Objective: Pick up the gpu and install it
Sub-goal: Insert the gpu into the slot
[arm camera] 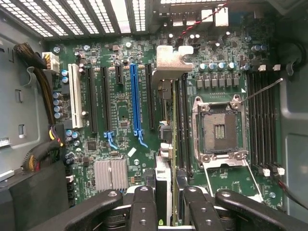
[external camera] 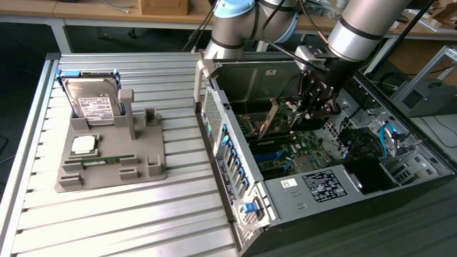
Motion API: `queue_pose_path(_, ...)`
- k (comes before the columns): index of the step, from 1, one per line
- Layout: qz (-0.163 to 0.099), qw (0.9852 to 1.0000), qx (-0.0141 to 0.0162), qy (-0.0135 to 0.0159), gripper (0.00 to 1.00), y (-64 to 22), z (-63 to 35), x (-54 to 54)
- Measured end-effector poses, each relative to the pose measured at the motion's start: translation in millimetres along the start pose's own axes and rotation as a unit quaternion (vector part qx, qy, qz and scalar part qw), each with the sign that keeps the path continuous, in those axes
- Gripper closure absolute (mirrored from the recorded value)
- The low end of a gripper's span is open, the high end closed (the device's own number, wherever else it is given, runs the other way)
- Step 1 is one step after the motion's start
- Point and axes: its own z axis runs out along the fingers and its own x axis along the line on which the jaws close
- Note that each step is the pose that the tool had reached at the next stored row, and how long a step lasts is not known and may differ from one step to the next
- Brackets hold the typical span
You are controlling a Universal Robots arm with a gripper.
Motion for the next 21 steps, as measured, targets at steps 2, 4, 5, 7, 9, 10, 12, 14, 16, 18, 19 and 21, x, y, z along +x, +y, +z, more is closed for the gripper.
queue_pose_path(2, 0.000, 1.0000, 0.0000, 0.0002, 0.73, 0.2, 0.8, 0.1)
queue_pose_path(4, 0.000, 1.0000, 0.0000, 0.0003, 0.73, 1.9, 1.4, 0.3)
queue_pose_path(5, 0.000, 1.0000, 0.0000, 0.0001, 0.73, 3.7, 1.7, 0.4)
queue_pose_path(7, 0.000, 1.0000, 0.0000, 0.0002, 0.73, 6.9, 1.9, 0.7)
queue_pose_path(9, 0.000, 1.0000, 0.0000, 0.0002, 0.73, 8.9, 2.0, 1.5)
queue_pose_path(10, 0.000, 1.0000, 0.0000, 0.0002, 0.73, 9.7, 2.1, 2.5)
queue_pose_path(12, 0.000, 1.0000, 0.0000, 0.0002, 0.73, 10.9, 2.3, 4.3)
queue_pose_path(14, 0.000, 1.0000, 0.0000, 0.0003, 0.73, 12.2, 2.5, 6.7)
queue_pose_path(16, 0.000, 1.0000, 0.0000, 0.0002, 0.73, 13.0, 2.6, 8.5)
queue_pose_path(18, 0.000, 1.0000, 0.0000, 0.0002, 0.73, 13.8, 2.8, 10.2)
queue_pose_path(19, 0.000, 1.0000, 0.0000, 0.0002, 0.73, 14.2, 2.8, 10.9)
queue_pose_path(21, 0.000, 1.0000, 0.0000, 0.0002, 0.73, 15.0, 3.0, 12.4)
